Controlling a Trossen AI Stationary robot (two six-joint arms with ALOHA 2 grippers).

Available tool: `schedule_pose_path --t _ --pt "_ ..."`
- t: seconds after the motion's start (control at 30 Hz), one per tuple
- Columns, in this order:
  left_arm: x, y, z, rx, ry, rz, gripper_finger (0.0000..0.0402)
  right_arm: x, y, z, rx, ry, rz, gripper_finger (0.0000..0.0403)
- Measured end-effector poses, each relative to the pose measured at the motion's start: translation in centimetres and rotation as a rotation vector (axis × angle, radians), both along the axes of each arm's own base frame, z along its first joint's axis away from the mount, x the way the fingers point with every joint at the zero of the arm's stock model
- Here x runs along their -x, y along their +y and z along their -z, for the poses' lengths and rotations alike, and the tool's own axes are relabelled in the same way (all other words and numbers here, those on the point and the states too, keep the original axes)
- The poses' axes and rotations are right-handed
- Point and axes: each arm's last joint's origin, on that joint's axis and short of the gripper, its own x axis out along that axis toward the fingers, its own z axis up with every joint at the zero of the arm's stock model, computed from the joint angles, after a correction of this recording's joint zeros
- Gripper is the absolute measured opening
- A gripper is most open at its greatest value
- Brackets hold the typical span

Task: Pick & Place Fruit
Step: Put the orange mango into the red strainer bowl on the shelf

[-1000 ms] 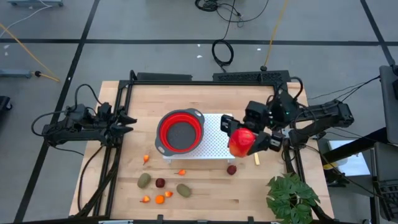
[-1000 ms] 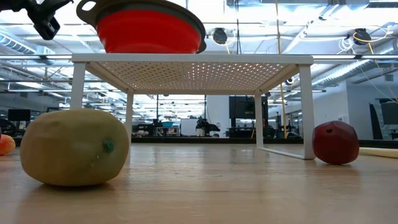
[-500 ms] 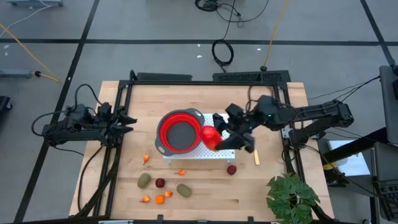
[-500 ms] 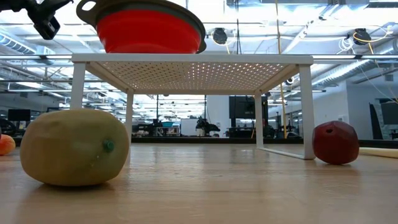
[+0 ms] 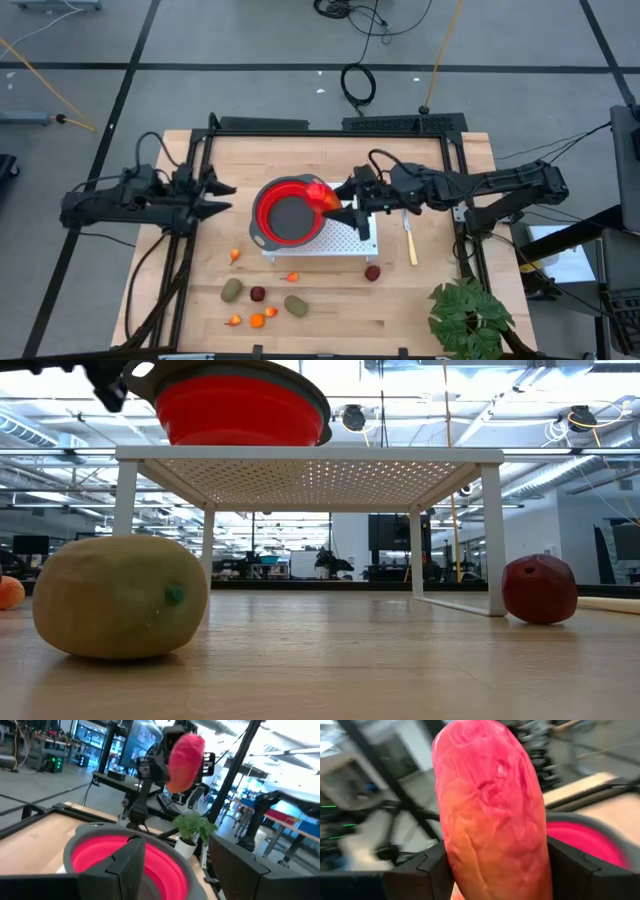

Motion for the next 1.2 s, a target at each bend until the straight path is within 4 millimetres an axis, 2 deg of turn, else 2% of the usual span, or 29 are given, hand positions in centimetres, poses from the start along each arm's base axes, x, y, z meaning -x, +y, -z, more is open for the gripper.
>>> schedule_pose_path --t 0.27,0.43,0.6,0.83,1.2 --pt "-4.3 0.1 0.1 -0.037 0.008 -0.003 0.0216 0.2 -0.8 0.7 0.144 0.077 0.247 0.0236" --pt "-6.2 0.2 -0.1 -0.057 -0.031 -0.006 0.0216 0.3 -1.2 0.9 0.236 0.119 0.373 0.0235" --pt "-7.6 0.3 -2.0 -0.119 -0.047 -0.025 0.0216 0.5 -1.4 0.9 0.303 0.139 0.461 0.0235" --pt "-9.7 0.5 -5.4 -0.236 0.001 -0.082 0.0216 0.3 -1.5 0.9 0.335 0.138 0.487 0.0235" --pt "-14.3 0.8 -7.9 -0.367 0.112 -0.125 0.0216 0.0 -1.0 1.4 0.351 0.151 0.461 0.0235"
